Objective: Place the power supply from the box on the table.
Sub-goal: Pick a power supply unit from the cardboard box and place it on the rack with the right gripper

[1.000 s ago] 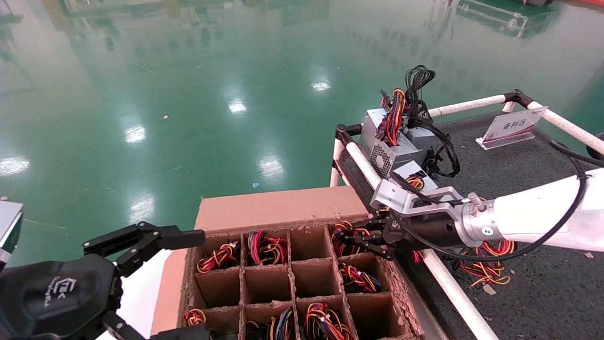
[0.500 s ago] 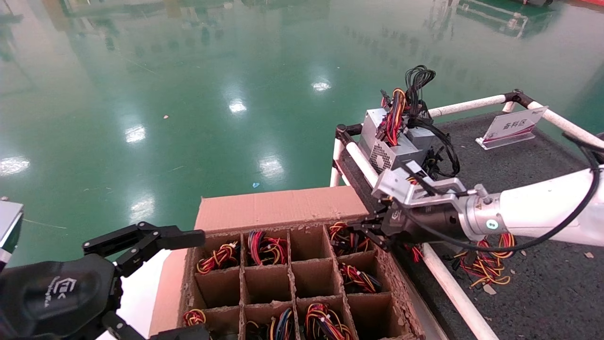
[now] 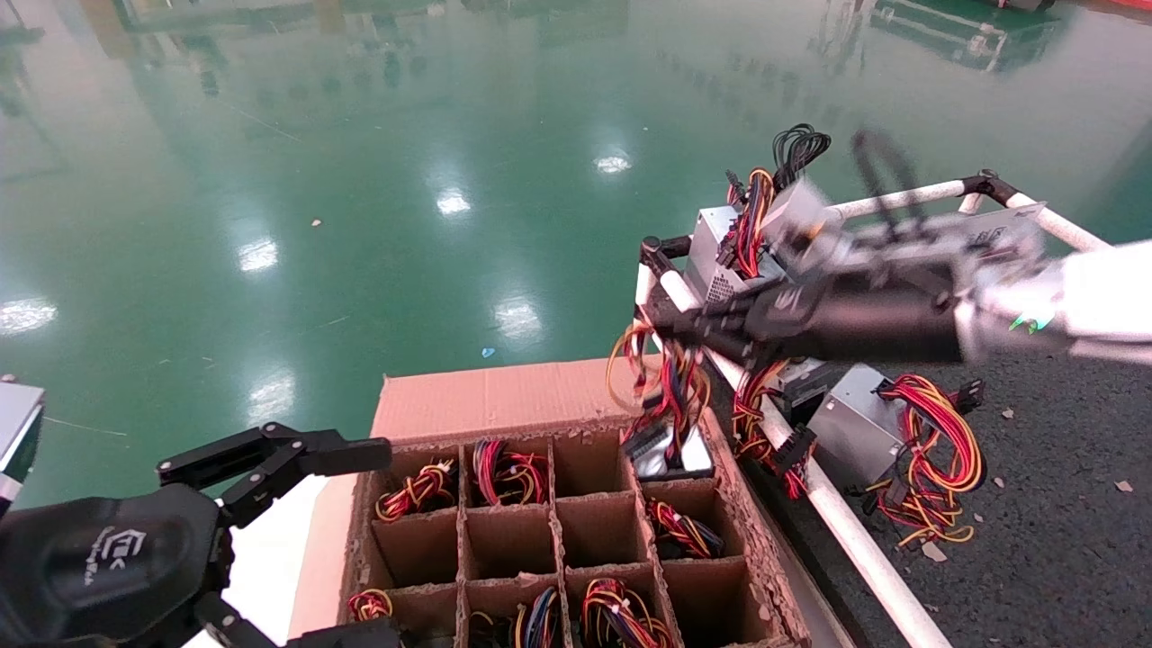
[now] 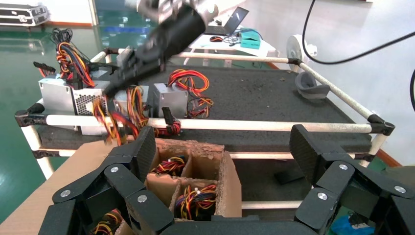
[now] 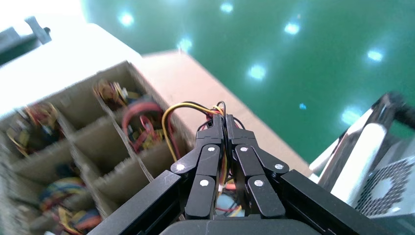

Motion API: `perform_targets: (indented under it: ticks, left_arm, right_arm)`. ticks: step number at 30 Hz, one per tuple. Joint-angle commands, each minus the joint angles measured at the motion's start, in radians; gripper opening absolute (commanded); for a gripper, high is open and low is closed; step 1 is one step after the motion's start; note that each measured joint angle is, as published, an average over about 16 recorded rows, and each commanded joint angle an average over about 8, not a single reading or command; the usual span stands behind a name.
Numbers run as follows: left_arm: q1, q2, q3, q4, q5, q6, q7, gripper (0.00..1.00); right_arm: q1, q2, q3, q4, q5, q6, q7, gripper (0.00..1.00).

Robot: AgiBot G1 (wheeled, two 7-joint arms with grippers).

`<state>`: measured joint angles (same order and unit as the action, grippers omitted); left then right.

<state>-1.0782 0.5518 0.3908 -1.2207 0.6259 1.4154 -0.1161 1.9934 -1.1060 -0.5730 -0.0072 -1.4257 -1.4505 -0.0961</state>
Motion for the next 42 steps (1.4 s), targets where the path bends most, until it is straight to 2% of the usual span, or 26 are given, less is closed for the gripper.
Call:
perform_targets:
  ticks: [1, 6, 11, 14, 17, 21, 25, 33, 42]
  left_arm:
    - [0.000, 0.000, 0.000, 0.000, 0.000, 0.000, 0.000, 1.00]
    - [0.000, 0.000, 0.000, 0.000, 0.000, 0.000, 0.000, 1.00]
    - [0.000, 0.000, 0.000, 0.000, 0.000, 0.000, 0.000, 1.00]
    - [0.000, 0.000, 0.000, 0.000, 0.000, 0.000, 0.000, 1.00]
    - [0.000, 0.000, 0.000, 0.000, 0.000, 0.000, 0.000, 1.00]
    - [0.000, 0.000, 0.000, 0.000, 0.000, 0.000, 0.000, 1.00]
    - [0.000, 0.000, 0.000, 0.000, 0.000, 0.000, 0.000, 1.00]
    - [0.000, 0.000, 0.000, 0.000, 0.000, 0.000, 0.000, 1.00]
    - [0.000, 0.000, 0.000, 0.000, 0.000, 0.000, 0.000, 1.00]
  right_arm:
    - [0.027, 0.015, 0.009, -0.002, 0.013, -0.030, 0.022, 0.00]
    - [0.103, 0.050, 0.032, -0.009, 0.046, -0.059, 0.089, 0.00]
    - [0.190, 0.079, 0.060, -0.021, 0.087, -0.030, 0.176, 0.00]
    - [0.242, 0.094, 0.077, -0.029, 0.114, 0.047, 0.226, 0.00]
    - [0.283, 0.103, 0.088, -0.035, 0.133, 0.174, 0.261, 0.00]
    - [0.316, 0.111, 0.090, -0.034, 0.141, 0.354, 0.279, 0.00]
    - [0.324, 0.121, 0.083, -0.028, 0.135, 0.467, 0.281, 0.00]
    - [0.300, 0.148, 0.070, -0.018, 0.118, 0.572, 0.270, 0.00]
    - [0.235, 0.170, 0.062, -0.016, 0.107, 0.619, 0.251, 0.00]
